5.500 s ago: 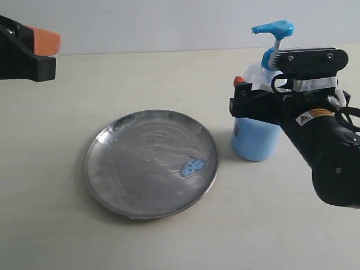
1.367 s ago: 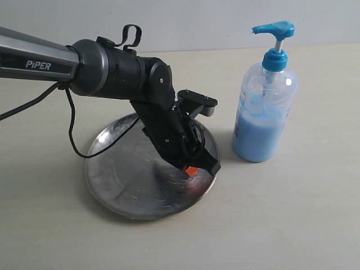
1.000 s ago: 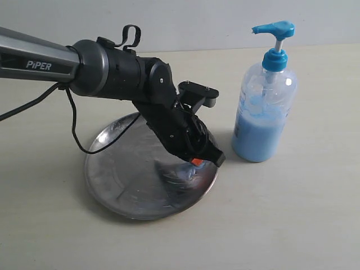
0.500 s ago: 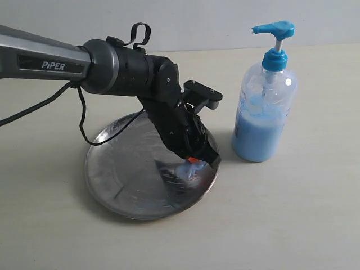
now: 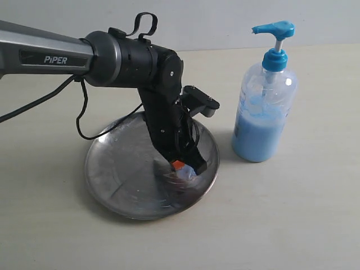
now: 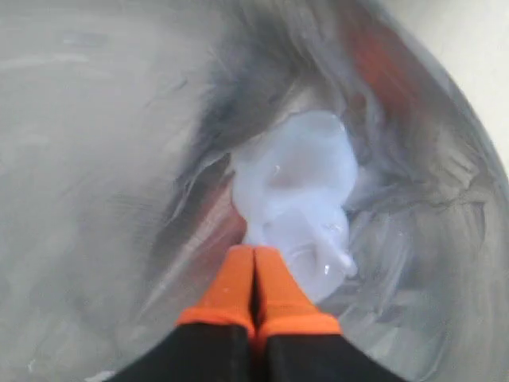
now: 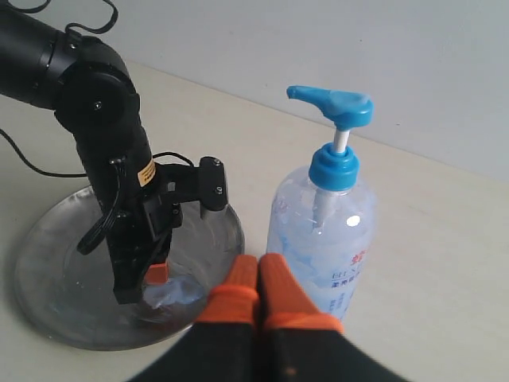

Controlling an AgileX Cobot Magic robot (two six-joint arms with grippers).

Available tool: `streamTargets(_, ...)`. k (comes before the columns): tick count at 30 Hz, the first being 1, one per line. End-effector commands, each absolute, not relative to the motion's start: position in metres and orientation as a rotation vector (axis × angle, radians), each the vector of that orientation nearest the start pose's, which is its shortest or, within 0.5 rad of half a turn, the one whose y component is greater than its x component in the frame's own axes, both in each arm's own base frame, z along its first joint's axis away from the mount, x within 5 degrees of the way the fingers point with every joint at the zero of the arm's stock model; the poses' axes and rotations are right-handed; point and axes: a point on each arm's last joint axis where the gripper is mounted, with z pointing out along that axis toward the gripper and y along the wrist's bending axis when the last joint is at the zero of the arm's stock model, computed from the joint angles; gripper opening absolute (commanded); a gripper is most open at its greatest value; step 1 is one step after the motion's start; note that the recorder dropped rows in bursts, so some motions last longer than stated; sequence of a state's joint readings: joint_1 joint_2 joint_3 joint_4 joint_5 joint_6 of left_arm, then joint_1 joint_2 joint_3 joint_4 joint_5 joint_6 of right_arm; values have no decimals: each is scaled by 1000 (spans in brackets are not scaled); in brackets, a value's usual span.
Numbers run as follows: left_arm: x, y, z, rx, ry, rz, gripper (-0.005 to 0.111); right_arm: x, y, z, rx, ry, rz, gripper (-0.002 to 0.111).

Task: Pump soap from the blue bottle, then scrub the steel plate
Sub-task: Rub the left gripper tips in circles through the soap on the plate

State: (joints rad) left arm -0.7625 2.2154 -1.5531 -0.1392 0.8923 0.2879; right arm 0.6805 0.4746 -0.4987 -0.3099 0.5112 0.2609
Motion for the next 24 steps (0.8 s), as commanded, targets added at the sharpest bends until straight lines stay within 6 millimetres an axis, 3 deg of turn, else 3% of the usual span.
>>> streamTargets(1, 301, -311, 122, 1389, 2744, -286, 0, 83, 50, 303, -569, 1856, 297, 0)
streamTargets(8, 298, -323, 125, 1301, 2736, -498, 0, 83, 50, 303, -569, 1856, 297, 0)
streamTargets(14, 309, -329, 124, 1216, 2628, -490, 0, 83, 50, 303, -568, 1857, 299, 0)
streamTargets(17, 309, -328, 113, 1245, 2641, -454, 0, 83, 50, 303, -568, 1857, 299, 0)
streamTargets(24, 312, -320, 110, 1332, 2629, -310, 0, 83, 50, 303, -568, 1857, 299, 0)
